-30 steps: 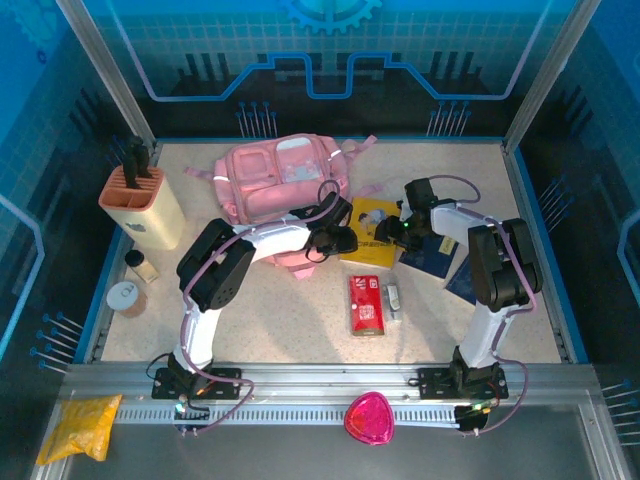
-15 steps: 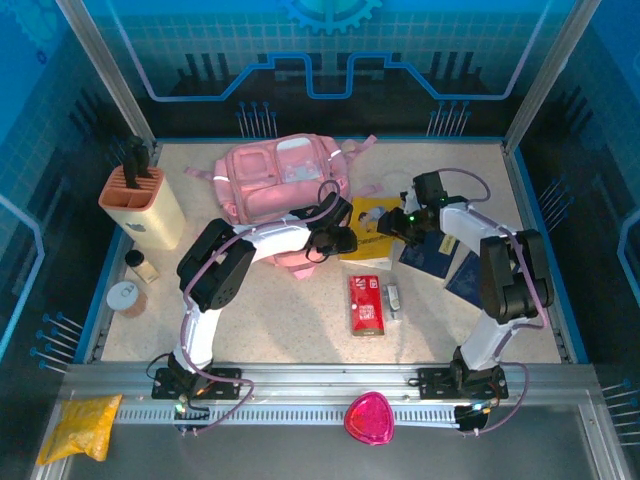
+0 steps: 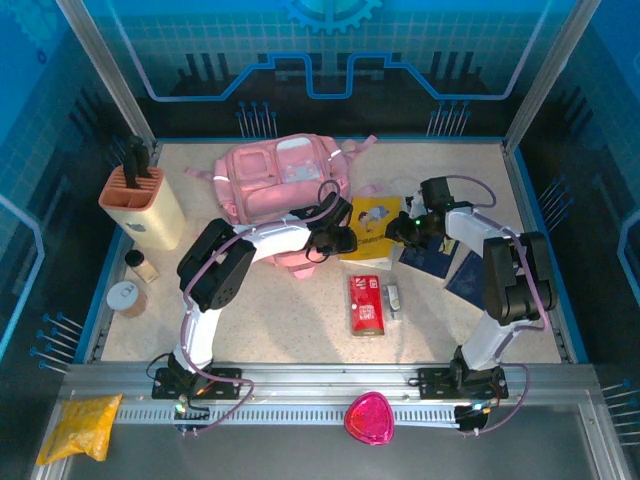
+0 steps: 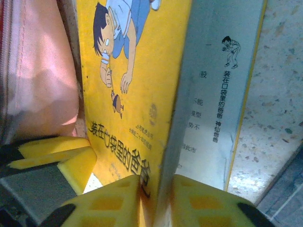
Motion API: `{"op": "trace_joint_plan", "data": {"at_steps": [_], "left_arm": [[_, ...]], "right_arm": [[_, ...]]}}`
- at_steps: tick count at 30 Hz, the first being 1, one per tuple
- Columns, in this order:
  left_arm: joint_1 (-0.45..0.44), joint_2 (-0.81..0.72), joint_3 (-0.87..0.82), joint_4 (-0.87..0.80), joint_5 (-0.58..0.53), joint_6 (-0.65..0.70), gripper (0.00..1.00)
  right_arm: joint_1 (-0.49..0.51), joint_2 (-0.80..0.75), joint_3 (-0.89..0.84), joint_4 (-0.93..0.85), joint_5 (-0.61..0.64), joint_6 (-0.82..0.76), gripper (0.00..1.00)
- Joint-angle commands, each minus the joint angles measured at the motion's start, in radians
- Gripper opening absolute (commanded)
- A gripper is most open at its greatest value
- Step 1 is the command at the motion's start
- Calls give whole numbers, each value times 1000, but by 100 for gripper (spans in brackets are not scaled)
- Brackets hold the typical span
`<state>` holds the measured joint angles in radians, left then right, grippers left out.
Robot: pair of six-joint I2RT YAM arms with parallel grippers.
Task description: Pack books, pencil case, and school supplies into a backpack
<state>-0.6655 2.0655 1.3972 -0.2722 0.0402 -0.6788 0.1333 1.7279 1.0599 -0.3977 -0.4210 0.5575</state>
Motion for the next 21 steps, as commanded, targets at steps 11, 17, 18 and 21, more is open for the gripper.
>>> {"op": "trace_joint_plan", "data": {"at_steps": [11,17,18,21], "left_arm": [[2,32,-20,-40,-17,2,33],[7,-67,-27,-27,25,-4,41],[7,-95,-37,-21,27,-7,43],[13,-181,-87,5,45,-20,49]], "right_arm": [[-20,-64,-18,20,-84,7,1],[-24,-93,-14,30,-115,22,0],[-25,-107,-15,36,-119,25,0],[-29,-156,-17,46,-126,31,0]]}}
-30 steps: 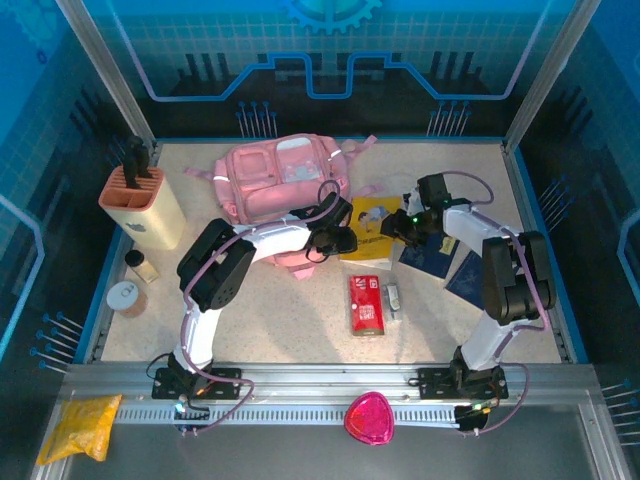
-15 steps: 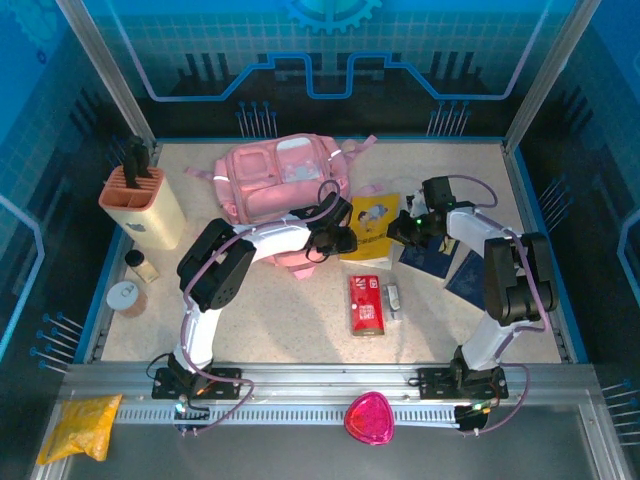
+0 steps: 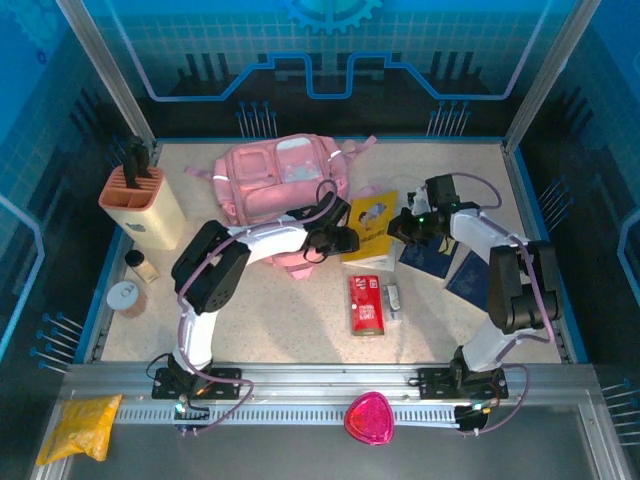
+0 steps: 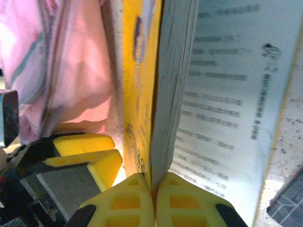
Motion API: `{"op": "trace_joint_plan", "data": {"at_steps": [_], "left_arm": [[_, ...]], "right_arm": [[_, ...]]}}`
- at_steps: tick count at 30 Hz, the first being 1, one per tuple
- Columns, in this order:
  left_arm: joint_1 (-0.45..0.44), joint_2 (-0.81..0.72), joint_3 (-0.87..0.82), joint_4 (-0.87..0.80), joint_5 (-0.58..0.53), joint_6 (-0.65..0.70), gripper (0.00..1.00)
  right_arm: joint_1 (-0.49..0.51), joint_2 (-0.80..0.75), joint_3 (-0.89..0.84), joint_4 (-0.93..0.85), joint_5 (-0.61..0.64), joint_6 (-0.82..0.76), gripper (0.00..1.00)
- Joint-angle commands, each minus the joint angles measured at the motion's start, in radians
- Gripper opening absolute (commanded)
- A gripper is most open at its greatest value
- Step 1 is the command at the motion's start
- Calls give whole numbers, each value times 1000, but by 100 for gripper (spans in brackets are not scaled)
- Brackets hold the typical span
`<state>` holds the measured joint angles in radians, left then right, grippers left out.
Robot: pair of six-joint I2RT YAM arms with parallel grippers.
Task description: Pack books, pencil case, and school supplies into a backpack
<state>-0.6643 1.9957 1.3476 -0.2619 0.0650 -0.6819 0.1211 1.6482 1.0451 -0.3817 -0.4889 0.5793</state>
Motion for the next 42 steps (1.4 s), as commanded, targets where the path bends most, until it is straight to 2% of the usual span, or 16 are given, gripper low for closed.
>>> {"op": "trace_joint_plan", "data": {"at_steps": [1,4,13,17,21,24,30,35,42], "left_arm": [[16,-144,-60,6,21,-24,51],[39,-237,-135,52,41,-59,56],[143,-424,-310,250,193,-174,73],[188,-430,-337,332,267,-229,84],[218,-407,-371,504,335,-324,84],[218,-406,-396,650,359,-370,80],[217,-434,-397,662,375,-371,68],[215,-466,-407,669,376,-380,53],[204,-504,-409,685,371,-379,24]], "right_arm": [[-19,-92,0,30,-63,12,0],[-26,-125,18,12,-101,18,0],[-20,-215,61,28,-256,66,0],[1,-242,62,92,-330,123,0],[37,-253,77,109,-330,137,0],[59,-241,50,205,-374,207,0],[54,-210,23,258,-383,230,0],[48,-183,29,227,-369,195,0],[47,-158,6,249,-374,199,0]]}}
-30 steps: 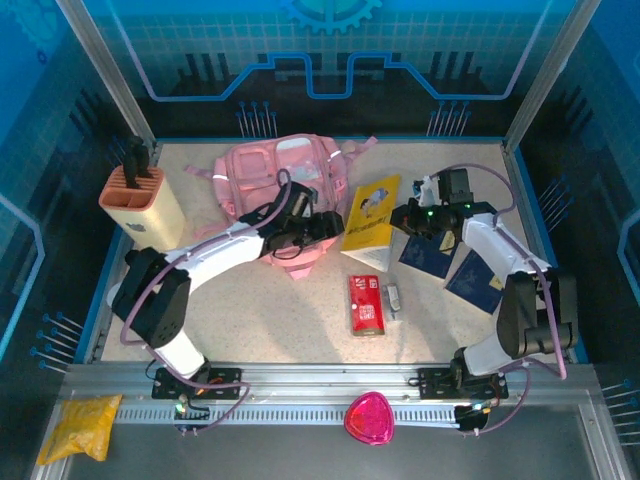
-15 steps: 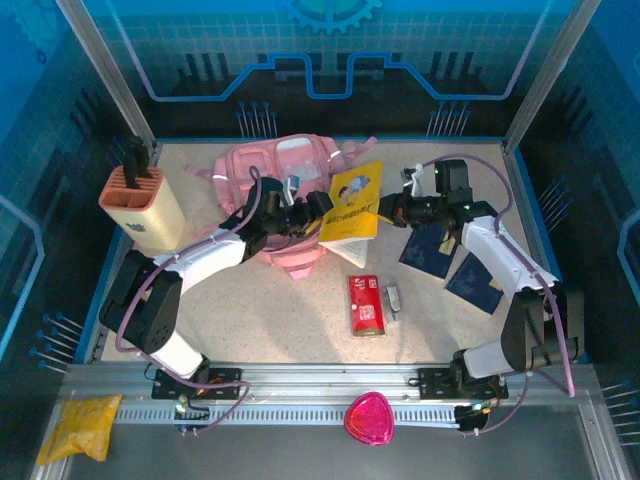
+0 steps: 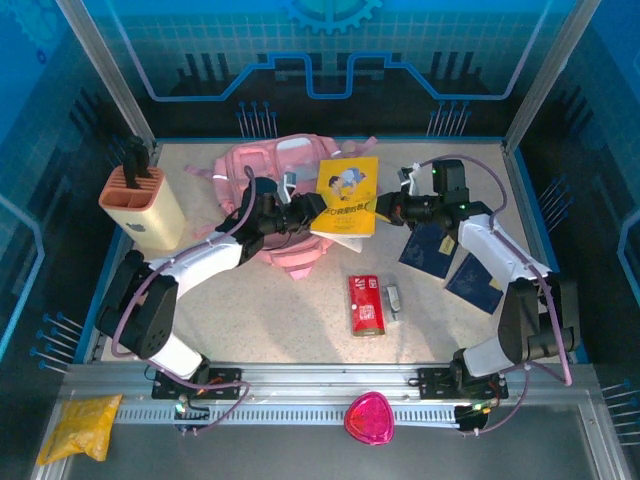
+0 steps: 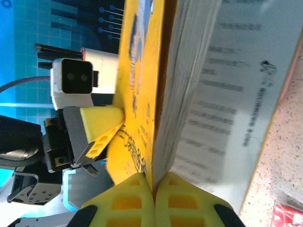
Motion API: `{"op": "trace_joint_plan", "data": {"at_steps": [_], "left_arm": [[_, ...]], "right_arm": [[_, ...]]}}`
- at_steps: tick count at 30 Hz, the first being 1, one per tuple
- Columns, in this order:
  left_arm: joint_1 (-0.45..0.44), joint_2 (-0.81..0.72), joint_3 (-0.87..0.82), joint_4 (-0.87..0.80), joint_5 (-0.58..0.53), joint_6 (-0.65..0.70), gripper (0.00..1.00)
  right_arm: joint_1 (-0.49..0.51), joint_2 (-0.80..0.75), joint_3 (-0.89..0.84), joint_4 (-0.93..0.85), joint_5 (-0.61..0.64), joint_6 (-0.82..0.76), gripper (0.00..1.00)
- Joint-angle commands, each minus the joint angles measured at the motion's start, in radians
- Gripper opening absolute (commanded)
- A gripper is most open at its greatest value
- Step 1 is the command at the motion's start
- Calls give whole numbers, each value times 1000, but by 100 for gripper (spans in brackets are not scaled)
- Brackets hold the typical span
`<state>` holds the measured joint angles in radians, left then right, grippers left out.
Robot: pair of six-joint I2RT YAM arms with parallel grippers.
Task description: Pack books, pencil case, and school supplies into a backpack
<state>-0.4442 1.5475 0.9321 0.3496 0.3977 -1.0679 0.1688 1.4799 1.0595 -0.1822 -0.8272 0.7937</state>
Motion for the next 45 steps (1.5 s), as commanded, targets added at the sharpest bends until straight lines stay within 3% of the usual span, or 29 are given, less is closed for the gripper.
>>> {"op": "trace_joint_plan", "data": {"at_steps": [1,6,12,17,21,25,34,41,45], "left_arm": [[-16,-59,8,71,36,6,22],[-17,-82,23,74,28,4,6],[-38,-122,28,126,-7,-26,0],[-77,-129,57,142,-36,-37,0],[-79,-126,59,137,-66,-19,0],[-80,-146,33,67,-112,29,0],[-94,-180,-23,-35,-188,115,0],[-110,-195,-22,-117,-227,167,0],[-110,-202,-25,-147,-215,193,14]], "right_arm": [[0,11,-12,51,-35,-16,0],[-6,-1,-26,32,-36,-32,14],[-20,-16,-97,136,-80,59,69],[-13,-21,-136,292,-122,185,86],[11,-33,-161,477,-159,325,93],[5,-64,-217,652,-170,465,86],[29,-78,-245,667,-144,463,43],[51,-83,-211,514,-99,329,17],[53,-121,-146,266,-30,159,12]]}}
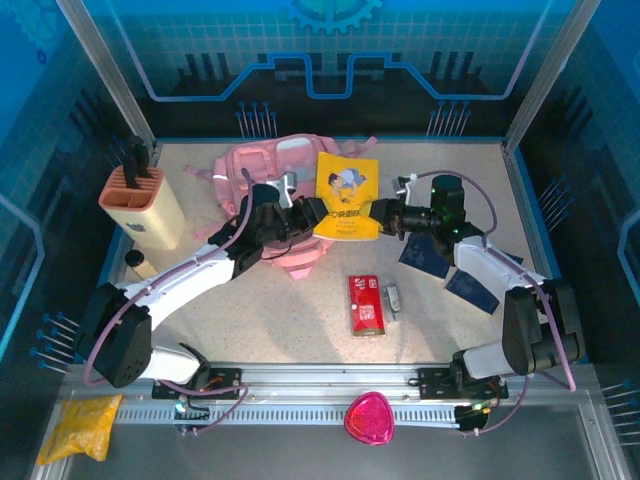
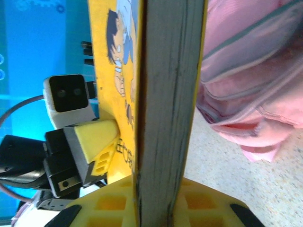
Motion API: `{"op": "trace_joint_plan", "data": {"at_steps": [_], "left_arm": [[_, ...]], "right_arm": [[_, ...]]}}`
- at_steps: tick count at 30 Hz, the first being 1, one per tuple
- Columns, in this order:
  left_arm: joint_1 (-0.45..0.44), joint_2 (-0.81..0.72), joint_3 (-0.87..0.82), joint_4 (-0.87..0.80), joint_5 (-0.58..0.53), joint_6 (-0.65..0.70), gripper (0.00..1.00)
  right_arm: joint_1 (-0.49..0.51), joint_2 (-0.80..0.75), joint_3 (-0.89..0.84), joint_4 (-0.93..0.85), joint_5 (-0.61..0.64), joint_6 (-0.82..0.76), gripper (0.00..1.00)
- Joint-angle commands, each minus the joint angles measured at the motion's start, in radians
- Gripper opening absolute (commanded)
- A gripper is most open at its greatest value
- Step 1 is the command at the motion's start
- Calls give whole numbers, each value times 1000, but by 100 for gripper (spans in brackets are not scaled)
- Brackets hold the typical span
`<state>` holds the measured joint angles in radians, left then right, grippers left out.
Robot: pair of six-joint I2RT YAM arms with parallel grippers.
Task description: Pack books, pencil case, and school supplies into a backpack
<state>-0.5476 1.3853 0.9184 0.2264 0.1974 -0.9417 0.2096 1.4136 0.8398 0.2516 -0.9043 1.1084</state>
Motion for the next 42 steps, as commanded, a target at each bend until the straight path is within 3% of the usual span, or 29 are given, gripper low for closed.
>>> {"op": "trace_joint_plan", "data": {"at_steps": [1,4,12,19,24,28,42], "left_arm": [[-6,-46,-13,-35,-16,79,19],[-6,-69,-3,-117,-31,158,45],[-5,-78,89,-518,-212,551,63],[-3,35,138,-598,-355,826,67],[-3,180,247,-670,-362,943,68],[-1,295,313,-653,-438,1035,68],[48,547,438,-635,-566,1162,73]], "right_arm": [[9,-67,90,-224,66,-195,11],[4,-103,141,-401,153,-324,12],[-84,-152,140,-521,188,-412,12],[-114,-179,128,-639,246,-510,13],[-132,-186,107,-646,244,-510,15],[-141,-186,107,-647,249,-514,17],[-172,-139,111,-611,200,-489,17]]}}
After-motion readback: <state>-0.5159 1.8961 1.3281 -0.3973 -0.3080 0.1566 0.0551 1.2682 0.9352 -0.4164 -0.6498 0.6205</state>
